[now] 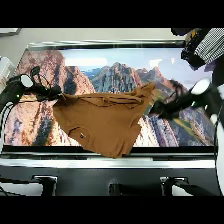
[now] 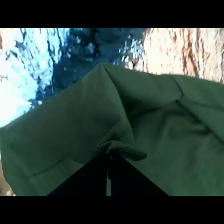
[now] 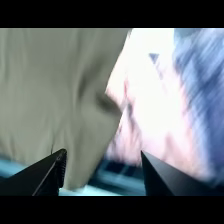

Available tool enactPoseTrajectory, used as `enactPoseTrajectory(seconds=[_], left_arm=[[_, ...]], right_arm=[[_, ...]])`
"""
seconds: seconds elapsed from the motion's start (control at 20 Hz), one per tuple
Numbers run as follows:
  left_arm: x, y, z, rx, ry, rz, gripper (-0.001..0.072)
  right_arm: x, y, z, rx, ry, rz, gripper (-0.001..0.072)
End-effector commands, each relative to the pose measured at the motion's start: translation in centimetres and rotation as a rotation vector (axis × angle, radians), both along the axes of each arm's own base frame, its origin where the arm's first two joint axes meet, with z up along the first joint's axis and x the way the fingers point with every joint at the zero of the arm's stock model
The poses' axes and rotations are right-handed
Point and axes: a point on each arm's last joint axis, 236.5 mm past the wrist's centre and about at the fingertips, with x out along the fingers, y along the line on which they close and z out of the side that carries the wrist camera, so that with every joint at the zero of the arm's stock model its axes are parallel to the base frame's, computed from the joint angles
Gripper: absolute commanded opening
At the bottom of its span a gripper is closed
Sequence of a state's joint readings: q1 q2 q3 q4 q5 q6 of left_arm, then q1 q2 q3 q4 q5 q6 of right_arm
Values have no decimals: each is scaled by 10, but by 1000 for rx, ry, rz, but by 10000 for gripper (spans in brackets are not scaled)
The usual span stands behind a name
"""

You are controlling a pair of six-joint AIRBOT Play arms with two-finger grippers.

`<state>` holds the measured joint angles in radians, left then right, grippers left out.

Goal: Fold the clothes and pants, and hang the long-sleeved shirts on hangers.

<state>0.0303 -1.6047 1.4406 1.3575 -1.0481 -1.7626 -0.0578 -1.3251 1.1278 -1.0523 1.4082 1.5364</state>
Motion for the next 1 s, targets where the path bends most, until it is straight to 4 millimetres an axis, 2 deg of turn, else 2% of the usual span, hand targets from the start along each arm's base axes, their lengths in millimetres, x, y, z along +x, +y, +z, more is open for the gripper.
enactPoseTrajectory(seconds=[0.0,0.1,0.2,0.5,0.55,0.6,0.65,0.7,0.75,0.8,0.85,0.95], left_arm=[[-11,-1,-3,-3,47,-10,14],[-12,-1,-3,-4,53,-11,14],[-14,-1,-4,-4,59,-13,14],[-13,-1,-5,-4,59,-12,13],[-13,-1,-5,-4,59,-12,14],[-13,-1,-5,-4,59,-12,14],[-13,-1,-5,-4,60,-13,14],[-14,-1,-4,-4,61,-13,14],[-13,-1,-2,-3,56,-13,13],[-12,0,3,-3,44,-11,13],[-9,2,13,-2,20,-6,13],[-4,14,49,1,-55,16,13]], right_arm=[[-78,41,-52,49,94,-11,547],[-100,65,-74,90,118,-43,548],[-110,82,-86,123,125,-72,548],[-98,111,-108,83,38,-106,530],[-101,115,-112,78,53,-110,490],[-103,119,-113,85,62,-108,335],[-102,122,-109,102,57,-107,137],[-97,125,-102,121,41,-113,34],[-88,129,-89,140,0,-112,33],[-74,132,-66,164,-70,-105,33],[-56,133,-38,192,-149,-107,33],[-12,116,42,242,-343,-138,33]])
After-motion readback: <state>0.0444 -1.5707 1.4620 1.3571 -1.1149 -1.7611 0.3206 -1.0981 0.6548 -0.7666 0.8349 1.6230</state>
